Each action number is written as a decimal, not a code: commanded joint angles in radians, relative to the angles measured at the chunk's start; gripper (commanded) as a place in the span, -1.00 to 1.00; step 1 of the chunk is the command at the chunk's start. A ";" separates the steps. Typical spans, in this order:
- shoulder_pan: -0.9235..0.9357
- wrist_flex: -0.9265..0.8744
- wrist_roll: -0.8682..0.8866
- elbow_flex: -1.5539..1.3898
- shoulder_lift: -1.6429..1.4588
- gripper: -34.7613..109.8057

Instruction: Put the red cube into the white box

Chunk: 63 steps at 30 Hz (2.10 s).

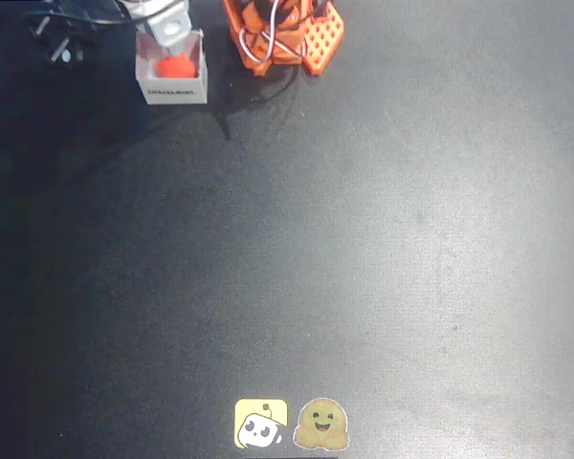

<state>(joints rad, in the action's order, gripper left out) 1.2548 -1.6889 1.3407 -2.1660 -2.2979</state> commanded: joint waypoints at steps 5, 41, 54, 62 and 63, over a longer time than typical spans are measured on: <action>0.014 0.026 -0.023 -0.014 -0.123 -0.41; -1.187 0.407 -0.038 -0.281 -0.557 -0.52; -1.250 0.216 -0.037 -0.465 -0.881 -0.52; -1.247 0.184 -0.008 -0.529 -0.899 -0.52; -1.247 0.186 -0.008 -0.534 -0.899 -0.52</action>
<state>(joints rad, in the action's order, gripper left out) 0.0031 -1.5018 1.3238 -2.6983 -3.1922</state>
